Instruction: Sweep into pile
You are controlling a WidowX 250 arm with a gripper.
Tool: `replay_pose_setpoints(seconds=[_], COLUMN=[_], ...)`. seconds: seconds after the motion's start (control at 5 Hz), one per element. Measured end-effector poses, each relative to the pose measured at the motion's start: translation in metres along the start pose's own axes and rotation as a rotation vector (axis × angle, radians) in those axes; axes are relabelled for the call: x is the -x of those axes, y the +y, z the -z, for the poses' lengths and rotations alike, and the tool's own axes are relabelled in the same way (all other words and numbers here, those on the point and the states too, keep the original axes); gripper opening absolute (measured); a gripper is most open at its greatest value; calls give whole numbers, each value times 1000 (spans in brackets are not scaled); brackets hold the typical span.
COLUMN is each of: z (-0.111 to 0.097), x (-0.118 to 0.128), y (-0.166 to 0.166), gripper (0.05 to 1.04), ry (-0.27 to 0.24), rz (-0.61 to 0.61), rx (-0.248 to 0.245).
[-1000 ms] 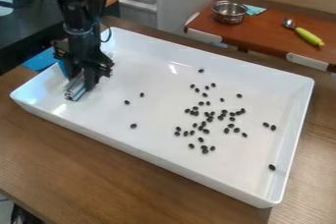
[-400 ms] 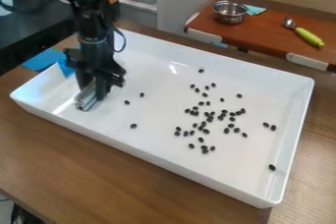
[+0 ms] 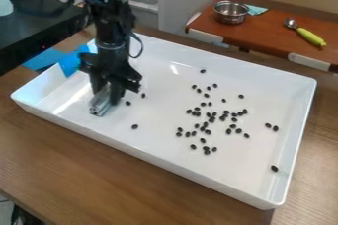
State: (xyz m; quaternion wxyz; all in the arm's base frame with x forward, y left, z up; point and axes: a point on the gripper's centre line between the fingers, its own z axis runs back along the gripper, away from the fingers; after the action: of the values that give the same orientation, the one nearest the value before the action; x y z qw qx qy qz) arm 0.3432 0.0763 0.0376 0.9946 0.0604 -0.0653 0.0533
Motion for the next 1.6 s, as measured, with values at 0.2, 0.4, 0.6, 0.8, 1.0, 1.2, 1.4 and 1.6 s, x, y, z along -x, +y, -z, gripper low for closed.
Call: replay_pose_setpoints(seconds=[0.2, 0.4, 0.6, 0.8, 1.0, 1.2, 1.4, 1.6], z=[-3, -7, -11, -15, -19, -21, -20, -22], x=[4, 14, 25, 33, 35, 28, 24, 27], y=[-22, -47, -70, -96, -122, -142, -153, -180], gripper=[388, 388, 388, 388, 388, 388, 387, 387], ry=[11, 30, 60, 83, 84, 77, 79, 96], rz=[29, 53, 73, 90, 101, 77, 63, 80], rx=[16, 50, 82, 117, 129, 139, 142, 174])
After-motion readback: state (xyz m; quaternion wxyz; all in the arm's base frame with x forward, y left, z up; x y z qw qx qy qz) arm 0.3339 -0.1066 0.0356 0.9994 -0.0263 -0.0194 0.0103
